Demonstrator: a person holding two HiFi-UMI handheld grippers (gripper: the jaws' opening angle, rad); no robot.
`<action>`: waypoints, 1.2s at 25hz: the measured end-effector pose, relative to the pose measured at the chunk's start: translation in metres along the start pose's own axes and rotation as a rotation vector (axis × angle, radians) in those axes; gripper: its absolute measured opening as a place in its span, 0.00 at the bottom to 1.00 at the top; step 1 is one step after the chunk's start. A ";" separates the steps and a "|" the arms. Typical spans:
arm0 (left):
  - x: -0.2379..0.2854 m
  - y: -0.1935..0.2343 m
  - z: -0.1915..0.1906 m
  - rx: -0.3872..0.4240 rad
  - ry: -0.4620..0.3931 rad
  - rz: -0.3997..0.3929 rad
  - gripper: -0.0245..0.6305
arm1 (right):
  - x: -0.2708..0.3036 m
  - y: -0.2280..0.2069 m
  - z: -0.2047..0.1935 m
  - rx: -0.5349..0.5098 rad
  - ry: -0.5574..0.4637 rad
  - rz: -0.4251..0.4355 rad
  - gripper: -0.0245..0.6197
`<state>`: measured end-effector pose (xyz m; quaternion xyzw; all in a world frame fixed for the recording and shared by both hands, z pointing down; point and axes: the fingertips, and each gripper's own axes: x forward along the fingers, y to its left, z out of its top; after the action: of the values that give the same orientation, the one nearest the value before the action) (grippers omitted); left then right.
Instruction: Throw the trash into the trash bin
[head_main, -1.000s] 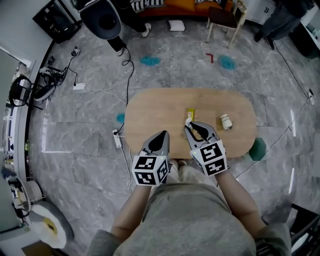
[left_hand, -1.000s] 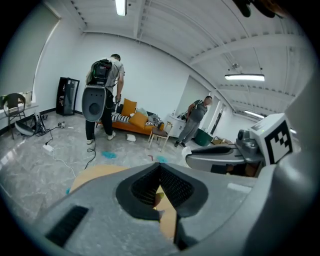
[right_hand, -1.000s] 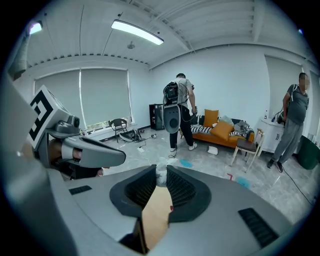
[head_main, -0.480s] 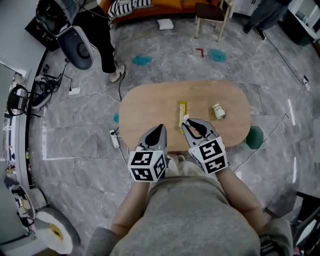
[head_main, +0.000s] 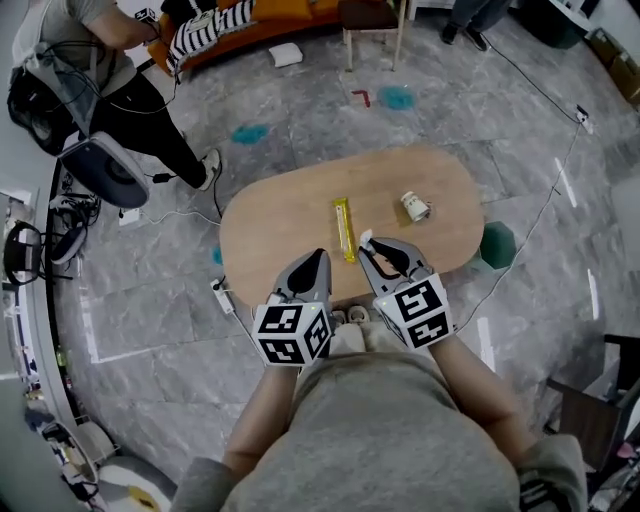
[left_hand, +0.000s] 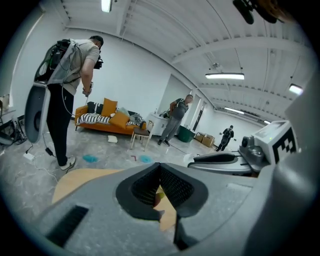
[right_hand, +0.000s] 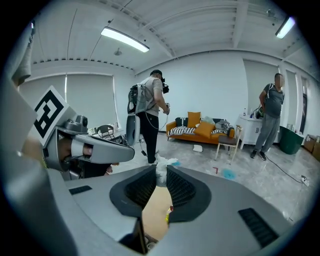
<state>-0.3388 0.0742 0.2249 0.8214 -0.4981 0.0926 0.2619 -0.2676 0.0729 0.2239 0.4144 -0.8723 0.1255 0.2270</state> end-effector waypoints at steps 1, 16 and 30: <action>0.001 -0.002 0.000 0.005 0.004 -0.016 0.04 | -0.002 -0.001 -0.001 0.006 0.000 -0.015 0.14; 0.008 -0.015 0.005 0.073 0.081 -0.231 0.04 | -0.024 -0.004 -0.003 0.140 -0.003 -0.237 0.14; 0.021 -0.019 -0.002 0.110 0.132 -0.349 0.04 | -0.031 -0.002 -0.011 0.210 -0.010 -0.347 0.14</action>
<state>-0.3119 0.0667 0.2290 0.9005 -0.3240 0.1265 0.2608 -0.2455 0.0971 0.2183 0.5804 -0.7712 0.1728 0.1962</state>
